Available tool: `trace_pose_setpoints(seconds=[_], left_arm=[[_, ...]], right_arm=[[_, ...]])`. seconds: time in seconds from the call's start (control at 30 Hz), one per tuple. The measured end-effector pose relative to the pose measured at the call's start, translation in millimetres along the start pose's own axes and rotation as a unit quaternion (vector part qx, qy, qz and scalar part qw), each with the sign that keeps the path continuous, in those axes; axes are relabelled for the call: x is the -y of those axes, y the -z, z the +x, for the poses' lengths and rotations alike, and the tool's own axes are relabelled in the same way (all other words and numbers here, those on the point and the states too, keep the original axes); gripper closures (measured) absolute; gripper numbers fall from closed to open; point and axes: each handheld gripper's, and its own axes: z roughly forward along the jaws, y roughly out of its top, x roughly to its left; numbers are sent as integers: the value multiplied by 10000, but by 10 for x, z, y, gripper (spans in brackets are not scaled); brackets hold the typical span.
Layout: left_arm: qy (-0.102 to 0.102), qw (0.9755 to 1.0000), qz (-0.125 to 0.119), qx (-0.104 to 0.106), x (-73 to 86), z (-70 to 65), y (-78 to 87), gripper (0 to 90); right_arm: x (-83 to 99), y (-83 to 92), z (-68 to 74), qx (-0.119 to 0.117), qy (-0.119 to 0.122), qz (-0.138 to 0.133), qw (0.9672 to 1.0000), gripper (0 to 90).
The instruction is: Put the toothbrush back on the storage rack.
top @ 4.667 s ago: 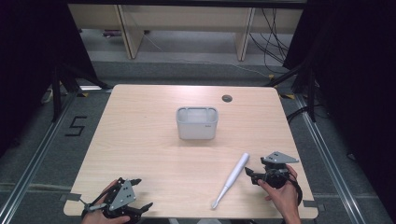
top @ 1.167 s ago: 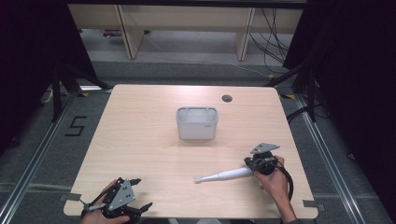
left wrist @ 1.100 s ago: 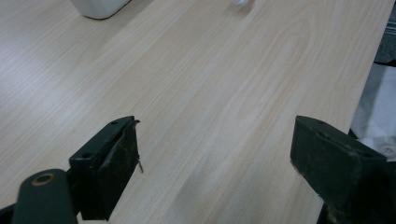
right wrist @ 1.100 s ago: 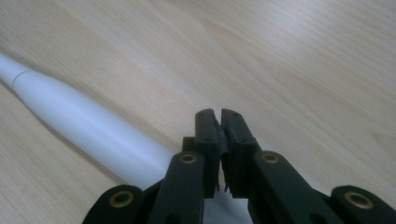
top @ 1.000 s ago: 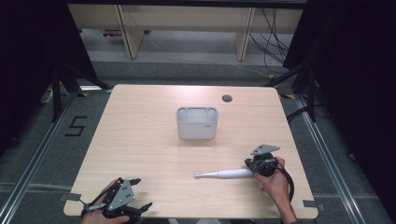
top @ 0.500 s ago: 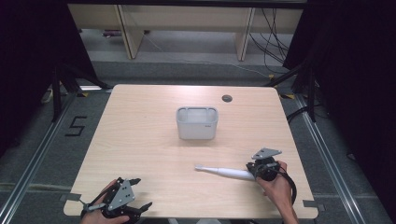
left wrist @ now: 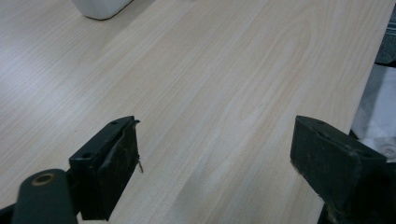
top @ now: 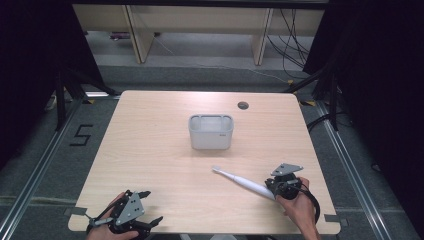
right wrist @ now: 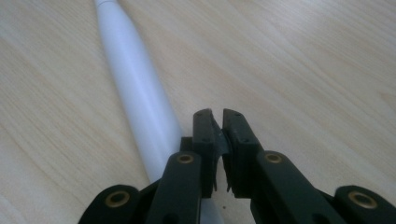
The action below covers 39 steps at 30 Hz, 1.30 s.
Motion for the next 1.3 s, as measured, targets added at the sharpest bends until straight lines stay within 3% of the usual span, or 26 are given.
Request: trace_pose_setpoints(seconds=[0.07,0.13,0.4,0.43,0.7,0.73,0.77,0.8,0.87,0.9,0.97,1.0,1.03,1.2,1.23,1.3], left_arm=[[-4,10000,11,51,0,-3,4,148],[2,10000,3,17,1,-2,-1,148],[7,10000,15,64,-1,3,5,147],[4,10000,21,70,-1,0,6,148],[17,10000,9,69,2,2,-1,147],[4,10000,1,3,2,0,-2,148],[-7,10000,4,4,2,-4,1,147],[-7,10000,4,4,2,-4,1,148],[16,10000,13,89,4,-1,1,147],[3,10000,-4,-18,2,0,-1,148],[-6,10000,6,-4,2,-3,2,147],[-11,10000,11,9,3,-4,1,147],[20,10000,15,89,4,-1,-1,147],[3,10000,23,95,5,-3,-2,148],[-16,9999,69,75,5,6,-4,148],[2,10000,33,41,6,3,-11,148]], right_arm=[[9,19,22,-7,-30,25,10000,837],[15,13,18,12,107,-29,9999,836],[60,64,109,-14,-33,80,10000,831],[66,63,93,14,115,44,9999,830],[87,95,141,-68,72,91,9999,826],[93,82,137,-68,218,45,9997,825],[93,103,169,-74,67,111,9999,825],[93,103,169,-74,67,111,9999,825],[99,94,173,-97,196,46,9997,823],[97,103,192,-157,169,90,9997,821],[101,91,185,-170,263,25,9995,821],[104,106,199,-71,297,48,9995,820],[109,106,212,-183,191,88,9996,818],[112,109,198,-182,197,48,9996,768],[107,133,207,-134,38,156,9998,751],[98,150,176,-13,31,136,9999,723]])
